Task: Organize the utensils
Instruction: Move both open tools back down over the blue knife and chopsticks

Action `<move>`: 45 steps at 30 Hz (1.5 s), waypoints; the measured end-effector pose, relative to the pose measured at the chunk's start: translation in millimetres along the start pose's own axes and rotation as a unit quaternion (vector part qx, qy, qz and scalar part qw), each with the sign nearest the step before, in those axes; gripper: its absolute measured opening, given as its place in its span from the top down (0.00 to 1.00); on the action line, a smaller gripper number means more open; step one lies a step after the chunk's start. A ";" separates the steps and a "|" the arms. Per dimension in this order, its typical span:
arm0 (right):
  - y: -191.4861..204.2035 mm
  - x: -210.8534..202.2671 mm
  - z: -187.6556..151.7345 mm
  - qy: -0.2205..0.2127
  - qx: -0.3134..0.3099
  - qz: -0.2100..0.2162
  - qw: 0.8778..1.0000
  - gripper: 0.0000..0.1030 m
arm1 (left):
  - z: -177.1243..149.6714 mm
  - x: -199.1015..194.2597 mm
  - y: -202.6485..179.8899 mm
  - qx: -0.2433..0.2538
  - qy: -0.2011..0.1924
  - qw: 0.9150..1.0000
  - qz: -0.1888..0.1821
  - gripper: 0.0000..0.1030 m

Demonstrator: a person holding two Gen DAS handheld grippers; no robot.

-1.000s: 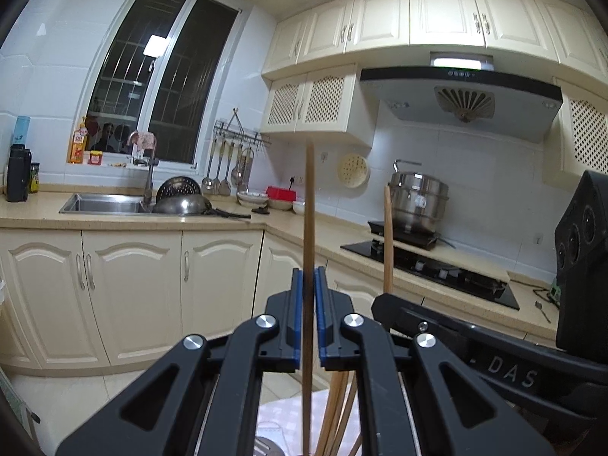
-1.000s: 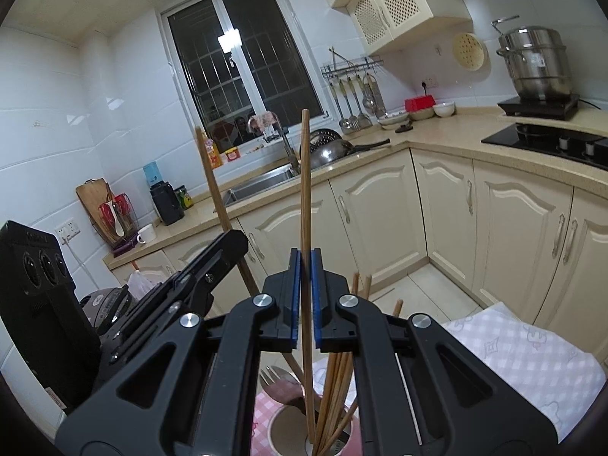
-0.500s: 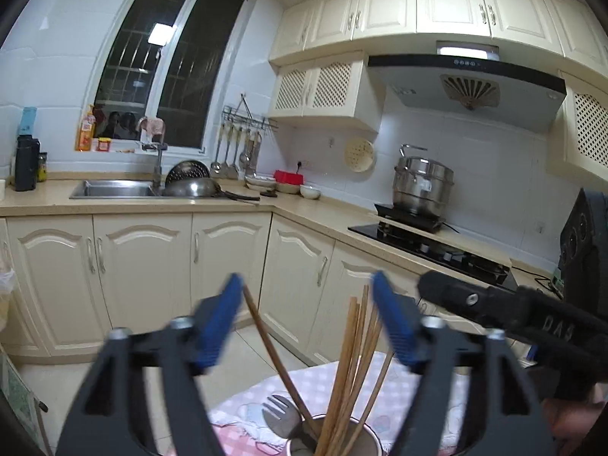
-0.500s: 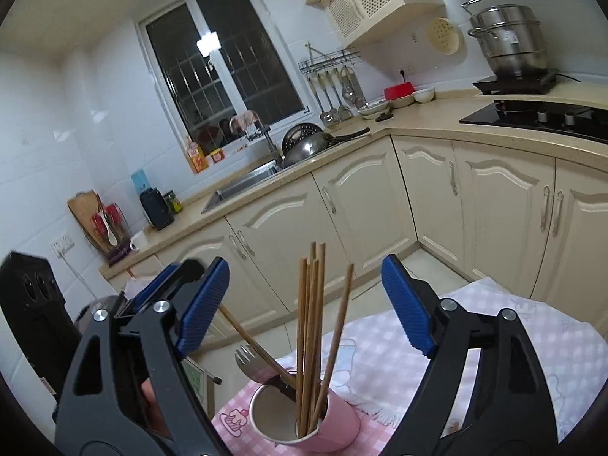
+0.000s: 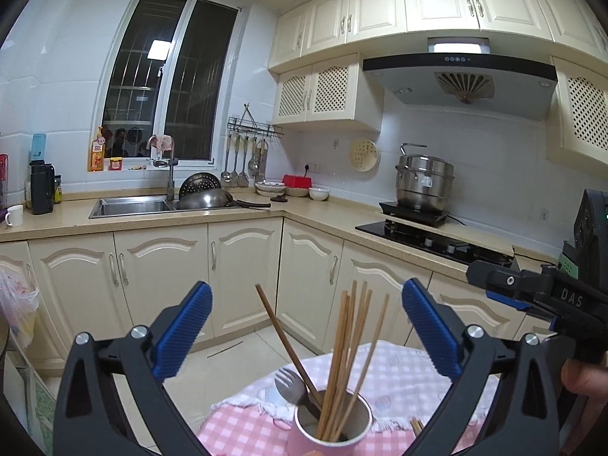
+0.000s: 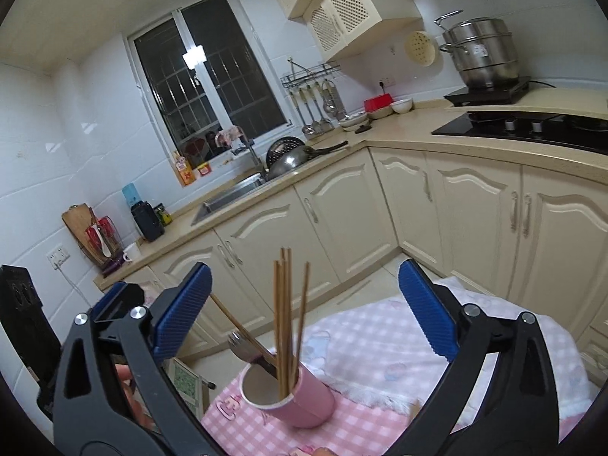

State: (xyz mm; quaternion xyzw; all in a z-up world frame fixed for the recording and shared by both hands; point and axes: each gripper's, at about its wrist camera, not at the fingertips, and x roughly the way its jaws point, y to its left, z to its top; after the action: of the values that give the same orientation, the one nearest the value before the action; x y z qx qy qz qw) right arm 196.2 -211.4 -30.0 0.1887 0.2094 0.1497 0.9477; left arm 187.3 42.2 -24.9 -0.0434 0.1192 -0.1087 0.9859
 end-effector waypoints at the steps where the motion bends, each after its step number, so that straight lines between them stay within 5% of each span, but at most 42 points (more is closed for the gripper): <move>1: -2.5 -5.6 -1.2 0.001 -0.001 -0.003 1.000 0.06 | -0.5 -3.4 -0.8 0.000 0.001 1.000 -0.001 0.05; 17: -52.3 -66.7 -31.5 0.039 0.017 -0.068 0.997 0.06 | -20.5 -44.7 -36.3 0.017 0.032 0.999 -0.030 0.05; 26: -72.9 -76.3 -57.5 0.082 0.025 -0.104 0.991 0.06 | -52.0 -41.7 -57.8 0.031 0.087 0.995 -0.040 0.05; 36: -92.5 -74.2 -99.5 0.144 0.031 -0.129 0.981 0.06 | -114.0 -11.3 -78.4 0.055 0.197 0.977 -0.053 0.05; 45: -109.5 -67.2 -130.0 0.191 0.035 -0.143 0.971 0.06 | -171.9 17.0 -101.7 0.085 0.294 0.949 -0.071 0.05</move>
State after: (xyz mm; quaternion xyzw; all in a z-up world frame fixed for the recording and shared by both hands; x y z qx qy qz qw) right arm 101.3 -294.2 -162.4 0.1576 0.4160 0.0386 0.8948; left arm 140.6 -70.8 -183.8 0.0665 0.3903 -0.1963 0.8971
